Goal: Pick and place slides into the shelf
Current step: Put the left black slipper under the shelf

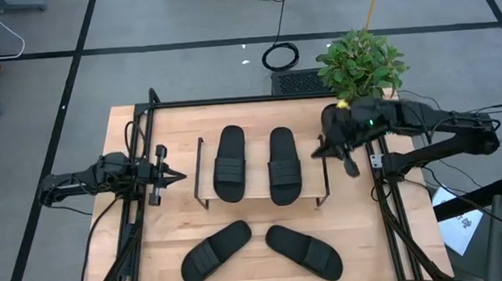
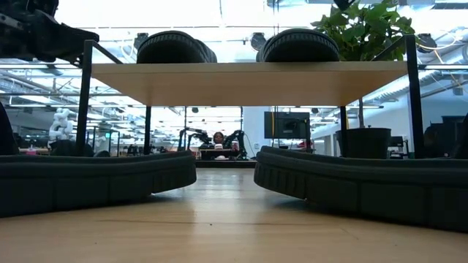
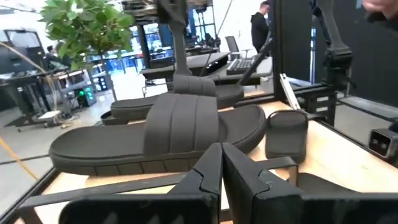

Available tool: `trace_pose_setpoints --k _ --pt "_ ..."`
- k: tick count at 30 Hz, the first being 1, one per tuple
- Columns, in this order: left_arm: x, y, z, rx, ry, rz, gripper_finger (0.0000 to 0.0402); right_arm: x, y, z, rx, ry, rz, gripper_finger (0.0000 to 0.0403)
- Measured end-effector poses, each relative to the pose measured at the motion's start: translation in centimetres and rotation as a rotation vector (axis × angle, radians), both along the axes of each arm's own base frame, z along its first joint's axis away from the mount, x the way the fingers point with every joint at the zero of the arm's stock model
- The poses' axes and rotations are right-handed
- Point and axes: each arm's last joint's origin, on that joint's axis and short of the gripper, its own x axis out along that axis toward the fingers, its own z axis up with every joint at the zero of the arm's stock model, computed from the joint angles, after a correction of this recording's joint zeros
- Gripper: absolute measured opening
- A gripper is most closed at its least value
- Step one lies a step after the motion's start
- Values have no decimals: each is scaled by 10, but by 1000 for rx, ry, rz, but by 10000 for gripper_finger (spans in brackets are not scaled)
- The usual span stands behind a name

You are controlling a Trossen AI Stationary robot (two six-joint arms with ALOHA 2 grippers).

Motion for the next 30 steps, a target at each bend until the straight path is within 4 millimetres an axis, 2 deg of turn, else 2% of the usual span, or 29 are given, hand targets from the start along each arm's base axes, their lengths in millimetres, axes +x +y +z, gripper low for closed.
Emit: trace_pose_setpoints --k 3,6,9,13,19,24,30 --pt "0 1 3 21 -32 44 19 -10 12 -15 -49 -35 75 3" --pt "0 2 3 44 -39 70 14 -27 15 -30 -57 -88 64 3" --pt "0 2 3 72 -44 75 3 -44 13 -40 -10 -190 0 3" --pt "0 2 3 89 -45 75 1 -59 17 -57 86 -300 72 3" --pt "0 3 4 90 -50 95 1 -60 27 -91 226 -296 126 1" --pt "0 3 4 76 -47 103 1 -56 37 -109 286 -419 209 1" --pt "0 3 4 75 -44 100 0 -57 45 -127 252 -517 303 1"
